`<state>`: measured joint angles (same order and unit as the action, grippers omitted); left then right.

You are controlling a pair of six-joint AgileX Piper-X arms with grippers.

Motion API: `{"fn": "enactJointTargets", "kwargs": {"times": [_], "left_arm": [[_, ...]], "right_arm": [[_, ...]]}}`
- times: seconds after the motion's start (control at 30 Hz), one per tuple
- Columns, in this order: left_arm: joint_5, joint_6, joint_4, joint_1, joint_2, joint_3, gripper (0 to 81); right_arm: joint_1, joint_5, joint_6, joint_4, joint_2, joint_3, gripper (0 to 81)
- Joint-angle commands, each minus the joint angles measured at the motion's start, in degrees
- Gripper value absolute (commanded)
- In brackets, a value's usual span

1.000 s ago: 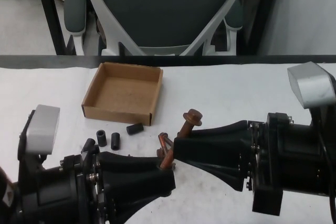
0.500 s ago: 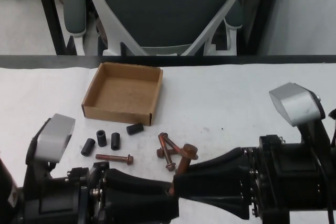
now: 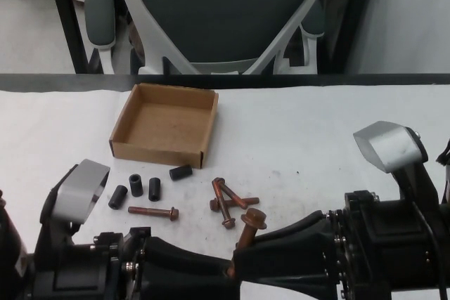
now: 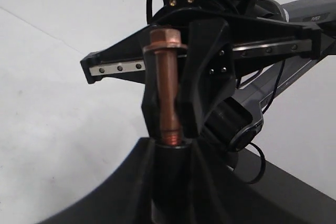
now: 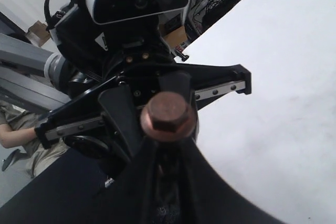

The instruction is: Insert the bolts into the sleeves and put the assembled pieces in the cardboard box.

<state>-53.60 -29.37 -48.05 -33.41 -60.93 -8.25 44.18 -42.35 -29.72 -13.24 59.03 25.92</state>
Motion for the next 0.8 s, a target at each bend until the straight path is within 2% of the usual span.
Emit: {"fn": "enactJointTargets", "kwargs": {"times": [0.0,0.07,0.13,0.23,0.27,0.3,0.53,0.77], "left_arm": [[4.2,0.3,-0.9,0.7,0.2,-1.0,0.8],[4.2,0.3,-0.9,0.7,0.2,-1.3,0.8],[4.3,0.3,-0.9,0.7,0.2,-1.6,0.8],[4.5,0.4,-0.9,0.7,0.2,-2.2,0.8],[4.5,1.0,-0.9,0.7,0.2,-2.4,0.8],[4.8,1.6,-0.9,0.7,0.2,-2.5,0.8],[6.0,7.2,-0.7,0.7,0.1,-3.4,0.8],[5.9,10.6,-1.8,0.7,0.1,-5.4,0.8]], "right_arm": [[1.0,-6.5,-3.8,0.1,-0.2,0.0,0.8],[1.0,-6.5,-3.8,0.1,-0.2,0.0,7.4],[1.0,-6.5,-3.8,0.1,-0.2,0.0,18.6],[1.0,-6.5,-5.2,0.1,-0.2,0.0,41.5],[1.0,-6.5,-6.4,0.1,-0.2,0.0,47.6],[1.0,-6.5,-7.5,0.1,-0.2,0.0,50.3],[1.0,-9.6,-8.2,0.1,-0.8,0.0,38.0],[1.0,-8.9,-8.2,0.8,-0.8,0.0,37.8]]}}
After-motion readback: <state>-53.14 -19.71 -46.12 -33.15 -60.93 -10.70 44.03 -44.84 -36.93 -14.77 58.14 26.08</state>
